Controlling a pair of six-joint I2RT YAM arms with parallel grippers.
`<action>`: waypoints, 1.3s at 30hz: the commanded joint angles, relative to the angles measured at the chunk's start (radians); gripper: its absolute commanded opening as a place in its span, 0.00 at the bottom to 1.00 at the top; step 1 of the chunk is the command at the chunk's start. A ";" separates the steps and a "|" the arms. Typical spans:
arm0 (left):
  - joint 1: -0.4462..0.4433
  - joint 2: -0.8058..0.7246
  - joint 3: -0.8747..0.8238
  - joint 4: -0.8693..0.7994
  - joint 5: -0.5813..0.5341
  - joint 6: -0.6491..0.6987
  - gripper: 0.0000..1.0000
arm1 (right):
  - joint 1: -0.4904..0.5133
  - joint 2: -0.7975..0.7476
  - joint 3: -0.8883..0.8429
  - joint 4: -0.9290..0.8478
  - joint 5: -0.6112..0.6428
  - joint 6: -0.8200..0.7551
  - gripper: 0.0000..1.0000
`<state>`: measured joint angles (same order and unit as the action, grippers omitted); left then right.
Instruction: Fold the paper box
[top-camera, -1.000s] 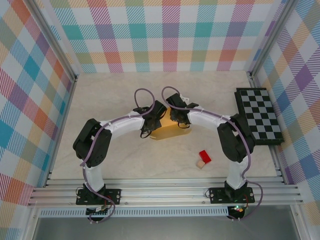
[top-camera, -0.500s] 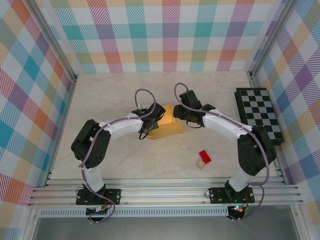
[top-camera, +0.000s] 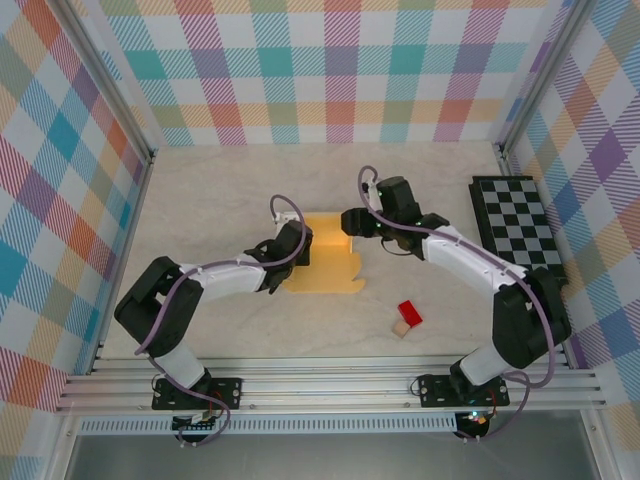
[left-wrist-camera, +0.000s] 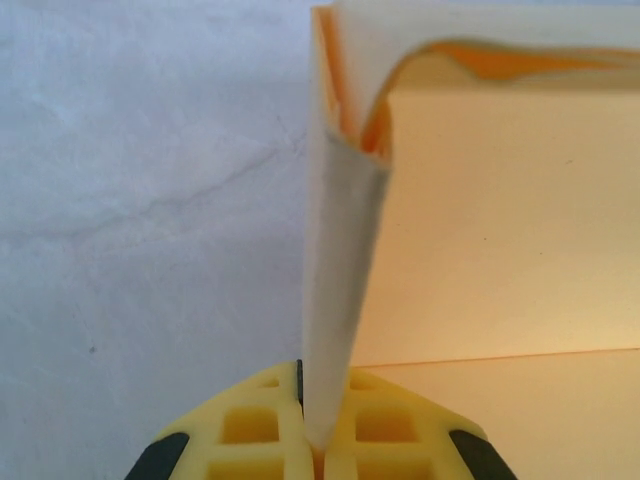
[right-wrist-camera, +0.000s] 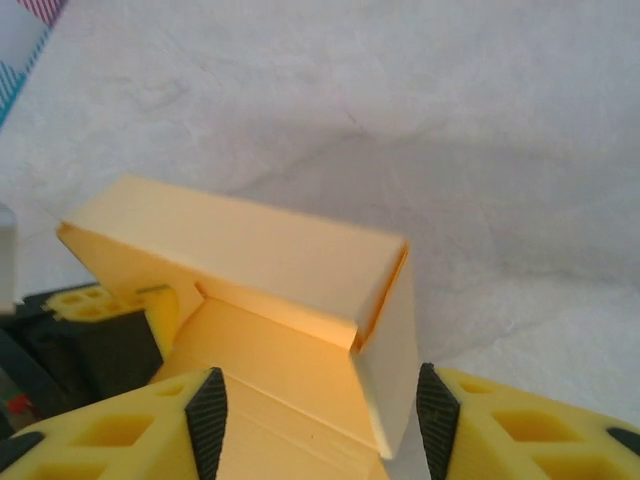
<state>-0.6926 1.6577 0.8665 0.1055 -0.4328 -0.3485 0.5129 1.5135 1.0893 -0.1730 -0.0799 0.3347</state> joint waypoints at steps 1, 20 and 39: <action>-0.008 -0.028 -0.040 0.202 -0.047 0.157 0.01 | -0.040 -0.041 0.030 -0.008 -0.050 -0.017 0.63; -0.066 0.111 -0.094 0.420 -0.178 0.307 0.02 | -0.032 0.150 0.028 -0.001 -0.047 0.116 0.58; -0.108 0.248 0.048 0.189 -0.432 0.234 0.03 | -0.008 0.242 0.057 -0.089 0.069 0.213 0.56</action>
<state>-0.7971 1.8973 0.9024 0.3782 -0.8101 -0.1055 0.4988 1.7222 1.1507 -0.1761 -0.0456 0.5373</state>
